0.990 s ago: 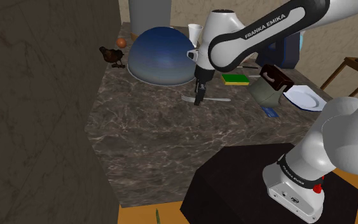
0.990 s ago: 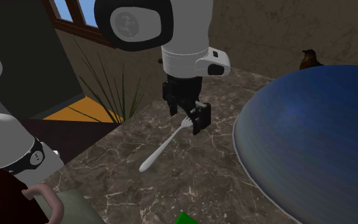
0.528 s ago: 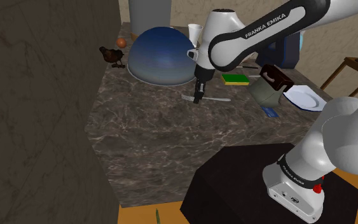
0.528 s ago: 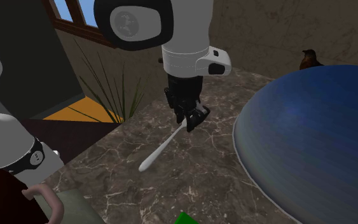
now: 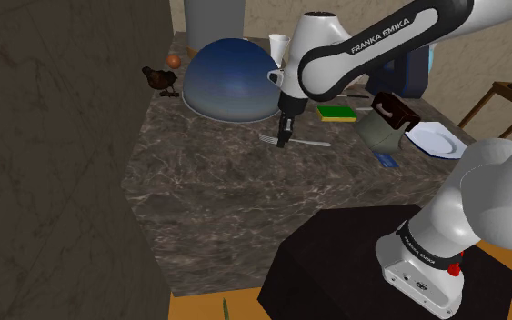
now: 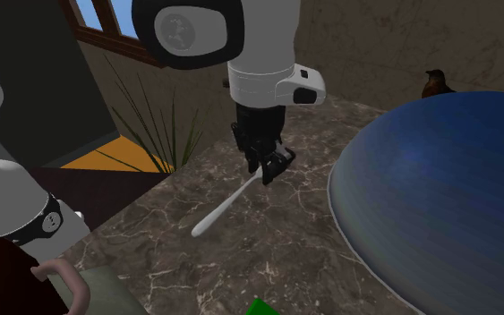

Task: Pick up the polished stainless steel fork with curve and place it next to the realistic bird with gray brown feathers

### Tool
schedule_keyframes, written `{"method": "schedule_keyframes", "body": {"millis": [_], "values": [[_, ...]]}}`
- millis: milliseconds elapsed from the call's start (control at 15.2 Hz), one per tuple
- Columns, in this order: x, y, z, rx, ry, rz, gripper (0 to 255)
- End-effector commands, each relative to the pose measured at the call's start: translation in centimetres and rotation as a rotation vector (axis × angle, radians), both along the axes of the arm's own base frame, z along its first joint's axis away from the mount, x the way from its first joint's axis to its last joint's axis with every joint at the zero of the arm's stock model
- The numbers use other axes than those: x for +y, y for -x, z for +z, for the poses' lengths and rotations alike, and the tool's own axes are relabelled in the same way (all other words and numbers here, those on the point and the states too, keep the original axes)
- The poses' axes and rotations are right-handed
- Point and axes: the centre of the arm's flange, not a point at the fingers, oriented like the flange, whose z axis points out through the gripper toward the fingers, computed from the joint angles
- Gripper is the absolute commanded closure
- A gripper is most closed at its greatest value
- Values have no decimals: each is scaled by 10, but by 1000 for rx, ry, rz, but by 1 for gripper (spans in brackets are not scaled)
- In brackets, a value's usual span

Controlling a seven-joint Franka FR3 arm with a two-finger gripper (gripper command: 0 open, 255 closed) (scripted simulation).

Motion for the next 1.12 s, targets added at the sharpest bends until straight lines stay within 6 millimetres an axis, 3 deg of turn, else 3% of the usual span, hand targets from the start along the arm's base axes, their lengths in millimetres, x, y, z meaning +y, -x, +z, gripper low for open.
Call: {"method": "schedule_keyframes", "body": {"millis": [0, 1056], "values": [[1, 1, 7, 4, 1, 1, 255], [1, 1, 91, 4, 1, 1, 255]]}}
